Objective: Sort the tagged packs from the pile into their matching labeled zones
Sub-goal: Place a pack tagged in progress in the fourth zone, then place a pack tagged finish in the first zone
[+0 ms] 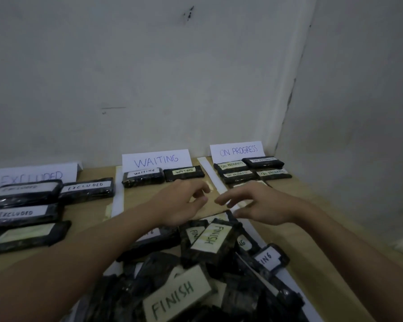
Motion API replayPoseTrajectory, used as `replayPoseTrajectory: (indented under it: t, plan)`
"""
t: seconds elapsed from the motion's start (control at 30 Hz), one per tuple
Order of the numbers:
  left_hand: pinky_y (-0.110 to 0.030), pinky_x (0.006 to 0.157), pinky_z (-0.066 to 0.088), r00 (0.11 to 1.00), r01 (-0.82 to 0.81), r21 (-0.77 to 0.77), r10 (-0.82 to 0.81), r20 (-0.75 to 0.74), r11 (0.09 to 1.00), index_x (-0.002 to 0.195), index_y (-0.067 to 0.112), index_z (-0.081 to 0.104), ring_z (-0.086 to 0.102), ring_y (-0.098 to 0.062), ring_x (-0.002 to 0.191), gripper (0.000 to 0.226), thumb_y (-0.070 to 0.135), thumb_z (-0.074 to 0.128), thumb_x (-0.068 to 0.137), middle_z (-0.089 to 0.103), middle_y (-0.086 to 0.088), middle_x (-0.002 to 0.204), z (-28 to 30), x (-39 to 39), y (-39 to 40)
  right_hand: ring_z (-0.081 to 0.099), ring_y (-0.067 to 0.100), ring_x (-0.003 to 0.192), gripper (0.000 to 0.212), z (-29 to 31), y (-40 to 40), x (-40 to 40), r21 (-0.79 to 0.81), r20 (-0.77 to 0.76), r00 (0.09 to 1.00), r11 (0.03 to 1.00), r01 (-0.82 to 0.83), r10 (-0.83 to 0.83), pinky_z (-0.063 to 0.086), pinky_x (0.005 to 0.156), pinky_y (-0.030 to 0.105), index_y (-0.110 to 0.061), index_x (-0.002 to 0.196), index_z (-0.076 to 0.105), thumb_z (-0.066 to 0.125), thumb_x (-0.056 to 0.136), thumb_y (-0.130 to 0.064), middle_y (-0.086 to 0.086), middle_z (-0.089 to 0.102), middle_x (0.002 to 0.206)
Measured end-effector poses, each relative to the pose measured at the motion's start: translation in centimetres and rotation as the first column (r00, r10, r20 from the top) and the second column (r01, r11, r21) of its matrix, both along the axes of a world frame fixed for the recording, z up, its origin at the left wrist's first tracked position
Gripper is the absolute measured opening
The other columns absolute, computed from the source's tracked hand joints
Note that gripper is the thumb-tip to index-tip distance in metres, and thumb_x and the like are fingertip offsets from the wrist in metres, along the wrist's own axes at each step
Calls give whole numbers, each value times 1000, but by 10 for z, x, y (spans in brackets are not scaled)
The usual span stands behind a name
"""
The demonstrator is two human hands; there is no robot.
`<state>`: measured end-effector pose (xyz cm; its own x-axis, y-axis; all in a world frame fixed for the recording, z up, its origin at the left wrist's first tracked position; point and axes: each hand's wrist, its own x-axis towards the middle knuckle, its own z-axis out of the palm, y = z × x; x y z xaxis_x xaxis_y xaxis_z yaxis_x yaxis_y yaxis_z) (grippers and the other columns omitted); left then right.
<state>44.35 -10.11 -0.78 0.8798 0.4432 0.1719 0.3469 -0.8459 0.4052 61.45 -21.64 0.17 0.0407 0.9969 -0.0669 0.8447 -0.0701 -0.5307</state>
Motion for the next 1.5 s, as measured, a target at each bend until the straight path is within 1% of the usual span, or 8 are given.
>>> replayPoseTrajectory:
  t: [0.3, 0.43, 0.6, 0.83, 0.97, 1.13, 1.23, 1.5]
  plan:
    - [-20, 77, 39, 999, 8, -55, -10, -38, 998, 117, 17, 57, 57, -12, 102, 26, 26, 48, 94, 64, -1, 111, 5, -32, -24, 61, 12, 103, 39, -3, -26, -46, -54, -63, 980, 981, 188, -191, 50, 90, 31, -20, 117, 62, 66, 83, -38, -1, 62, 115]
    - [-7, 69, 41, 1000, 1, -213, 1, 8, 977, 114, 17, 58, 59, -13, 100, 26, 27, 55, 91, 64, -1, 111, 8, -42, -37, 67, 18, 80, 35, 3, -27, -56, 14, -427, 821, 905, 426, -380, 58, 71, 29, -12, 108, 62, 76, 75, -10, 7, 67, 98]
    - [-14, 61, 48, 967, 4, -524, 130, 218, 852, 122, 19, 47, 62, -9, 88, 38, 23, 62, 87, 60, 5, 113, 34, -53, -51, 68, 21, 84, 33, 38, -33, -71, 207, -732, 642, 825, 527, -226, 53, 63, 24, -12, 102, 63, 63, 79, 11, 9, 70, 103]
    - [-37, 77, 59, 892, 189, -664, 155, 424, 724, 123, 22, 50, 67, -21, 94, 49, 3, 66, 82, 62, -8, 110, 81, -91, -57, 68, 24, 88, 31, 85, -40, -110, 398, -772, 635, 798, 453, 25, 57, 76, 32, -13, 96, 65, 74, 69, -1, 8, 67, 92]
    - [-41, 77, 58, 846, 197, -679, 226, 482, 707, 116, 14, 56, 69, -27, 92, 38, 1, 65, 81, 63, -11, 113, 92, -128, -61, 67, 8, 79, 25, 95, -34, -144, 573, -616, 785, 718, 395, 59, 56, 69, 21, -16, 96, 64, 74, 75, -7, 1, 66, 87]
    - [-31, 66, 59, 604, 239, -795, 555, 572, 558, 100, 7, 60, 69, -22, 80, 22, -4, 62, 81, 68, -11, 96, 91, -197, -60, 59, 3, 84, 36, 88, -17, -208, 778, -78, 997, 627, 53, 13, 49, 71, 16, -22, 102, 63, 79, 70, -30, -8, 64, 93]
    - [-27, 61, 58, 501, 205, -815, 657, 563, 543, 100, 6, 58, 70, -20, 71, 22, -5, 61, 82, 69, -11, 91, 88, -248, -55, 56, 4, 83, 44, 84, 4, -256, 756, 153, 982, 627, -188, 111, 46, 70, 13, -17, 102, 64, 73, 66, -41, -7, 59, 94]
    - [-28, 64, 59, 313, 61, -827, 776, 547, 558, 111, 1, 55, 71, -19, 73, 31, -3, 62, 82, 67, -16, 100, 83, -391, -29, 59, 24, 85, 52, 75, 77, -394, 727, 316, 926, 573, -377, 209, 50, 69, 34, -11, 103, 64, 70, 62, -43, 4, 64, 96]
